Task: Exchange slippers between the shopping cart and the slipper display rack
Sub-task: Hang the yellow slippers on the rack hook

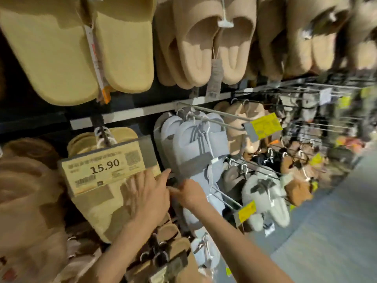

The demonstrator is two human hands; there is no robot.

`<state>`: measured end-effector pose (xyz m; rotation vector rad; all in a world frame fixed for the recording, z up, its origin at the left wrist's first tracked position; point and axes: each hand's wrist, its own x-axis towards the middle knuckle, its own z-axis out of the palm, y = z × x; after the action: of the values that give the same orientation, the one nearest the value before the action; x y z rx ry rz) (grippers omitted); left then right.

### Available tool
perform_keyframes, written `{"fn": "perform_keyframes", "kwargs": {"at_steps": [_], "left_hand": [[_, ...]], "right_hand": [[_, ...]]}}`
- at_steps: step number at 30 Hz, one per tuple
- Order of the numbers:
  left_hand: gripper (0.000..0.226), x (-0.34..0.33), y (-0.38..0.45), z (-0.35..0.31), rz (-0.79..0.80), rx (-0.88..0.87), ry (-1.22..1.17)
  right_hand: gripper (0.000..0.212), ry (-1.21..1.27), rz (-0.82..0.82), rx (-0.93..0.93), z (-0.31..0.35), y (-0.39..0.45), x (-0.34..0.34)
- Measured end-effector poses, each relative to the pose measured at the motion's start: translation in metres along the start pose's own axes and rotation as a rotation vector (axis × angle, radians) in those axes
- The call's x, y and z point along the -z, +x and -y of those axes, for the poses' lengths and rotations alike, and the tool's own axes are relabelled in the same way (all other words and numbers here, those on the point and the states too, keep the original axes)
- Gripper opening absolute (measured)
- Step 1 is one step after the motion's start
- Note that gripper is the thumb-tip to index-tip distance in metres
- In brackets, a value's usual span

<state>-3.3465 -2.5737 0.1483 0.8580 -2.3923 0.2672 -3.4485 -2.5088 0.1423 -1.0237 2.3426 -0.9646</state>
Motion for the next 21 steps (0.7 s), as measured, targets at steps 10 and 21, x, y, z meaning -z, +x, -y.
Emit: {"fn": "perform_keyframes", "kwargs": {"at_steps": [10, 21], "left_hand": [[0.030, -0.006, -0.075, -0.182, 0.068, -0.451, -0.440], [0.036, 0.127, -0.332, -0.352, 0.411, -1.096, -0.716]], "right_hand": [[0.048, -0.302, -0.619, -0.624, -0.146, -0.211, 0.107], [0.059, -0.225, -1.077, -1.355, -0.204, -0.628, 0.071]]}}
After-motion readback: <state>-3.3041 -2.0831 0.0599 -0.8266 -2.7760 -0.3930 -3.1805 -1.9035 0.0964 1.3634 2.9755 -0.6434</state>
